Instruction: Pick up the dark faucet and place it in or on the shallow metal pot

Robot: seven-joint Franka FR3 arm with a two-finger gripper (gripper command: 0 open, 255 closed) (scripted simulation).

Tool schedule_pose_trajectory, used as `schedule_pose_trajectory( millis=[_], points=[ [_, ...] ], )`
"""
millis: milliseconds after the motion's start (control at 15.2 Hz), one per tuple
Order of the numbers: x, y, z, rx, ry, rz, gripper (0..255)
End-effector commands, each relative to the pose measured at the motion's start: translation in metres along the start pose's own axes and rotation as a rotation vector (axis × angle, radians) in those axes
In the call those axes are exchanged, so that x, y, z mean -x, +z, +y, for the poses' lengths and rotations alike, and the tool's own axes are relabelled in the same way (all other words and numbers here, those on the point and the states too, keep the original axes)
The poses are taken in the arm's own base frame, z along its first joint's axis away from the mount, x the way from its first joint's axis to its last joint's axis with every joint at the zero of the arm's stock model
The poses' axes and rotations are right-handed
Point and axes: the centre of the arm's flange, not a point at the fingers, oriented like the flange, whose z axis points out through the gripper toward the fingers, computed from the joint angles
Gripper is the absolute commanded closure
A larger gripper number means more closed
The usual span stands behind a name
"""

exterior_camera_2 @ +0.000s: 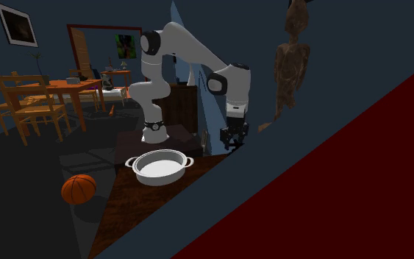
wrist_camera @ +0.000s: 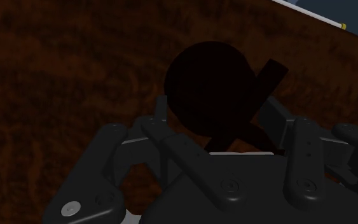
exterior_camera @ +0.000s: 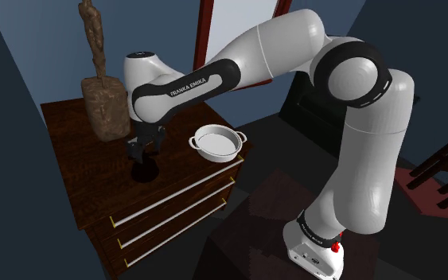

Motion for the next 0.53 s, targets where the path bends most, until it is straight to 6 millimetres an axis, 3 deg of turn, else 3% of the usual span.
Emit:
schedule_pose_trajectory(
  millis=[0,462],
  points=[
    [-0.001,0.003,0.002,0.001,0.002,-0.003,255],
    [0.002,-0.029,0.0,0.001,0.002,-0.003,255]
  ],
)
